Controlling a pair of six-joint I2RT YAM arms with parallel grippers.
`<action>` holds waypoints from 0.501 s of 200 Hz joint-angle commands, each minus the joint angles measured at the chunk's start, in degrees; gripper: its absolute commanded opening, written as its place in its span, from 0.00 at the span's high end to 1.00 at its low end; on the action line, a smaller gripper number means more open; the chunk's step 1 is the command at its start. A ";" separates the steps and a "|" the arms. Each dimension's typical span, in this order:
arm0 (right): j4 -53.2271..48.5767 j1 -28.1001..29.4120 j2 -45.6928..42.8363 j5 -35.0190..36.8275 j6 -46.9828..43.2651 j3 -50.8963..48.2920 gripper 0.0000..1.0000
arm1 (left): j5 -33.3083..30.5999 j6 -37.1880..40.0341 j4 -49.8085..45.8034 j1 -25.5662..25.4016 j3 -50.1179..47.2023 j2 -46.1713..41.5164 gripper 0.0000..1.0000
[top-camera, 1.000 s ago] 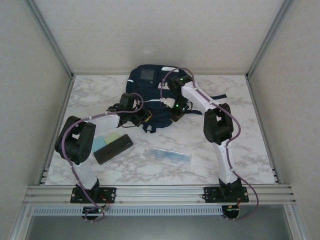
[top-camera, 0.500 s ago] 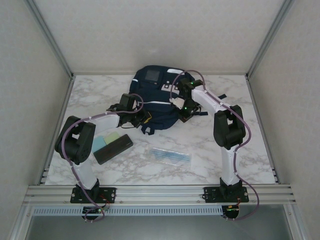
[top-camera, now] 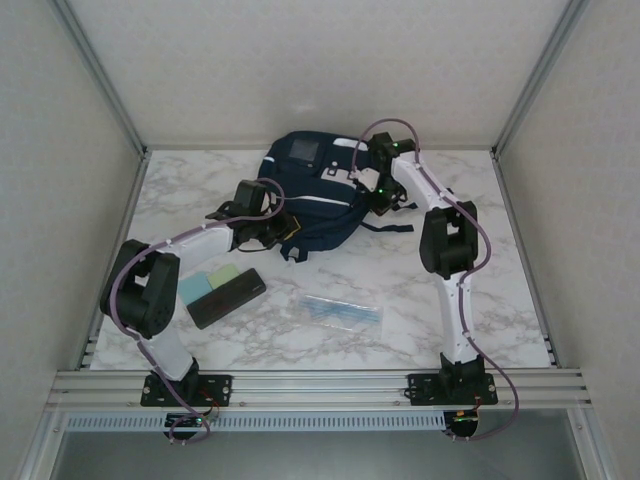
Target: Pack the student bag
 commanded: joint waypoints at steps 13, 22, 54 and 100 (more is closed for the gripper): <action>12.13 -6.14 3.80 14.85 7.43 7.00 1.00 | -0.46 5.19 -9.21 1.77 -0.31 -5.32 1.00; 13.87 -6.42 4.06 15.90 8.71 6.96 1.00 | -0.45 5.34 -9.59 1.85 -0.45 -5.87 1.00; 16.38 -6.49 5.01 18.04 11.23 7.50 1.00 | -0.02 6.04 -10.69 2.06 -0.59 -7.44 1.00; 18.01 -6.28 -1.88 9.31 17.98 -0.56 1.00 | 1.10 5.61 -8.50 2.06 0.53 -6.15 1.00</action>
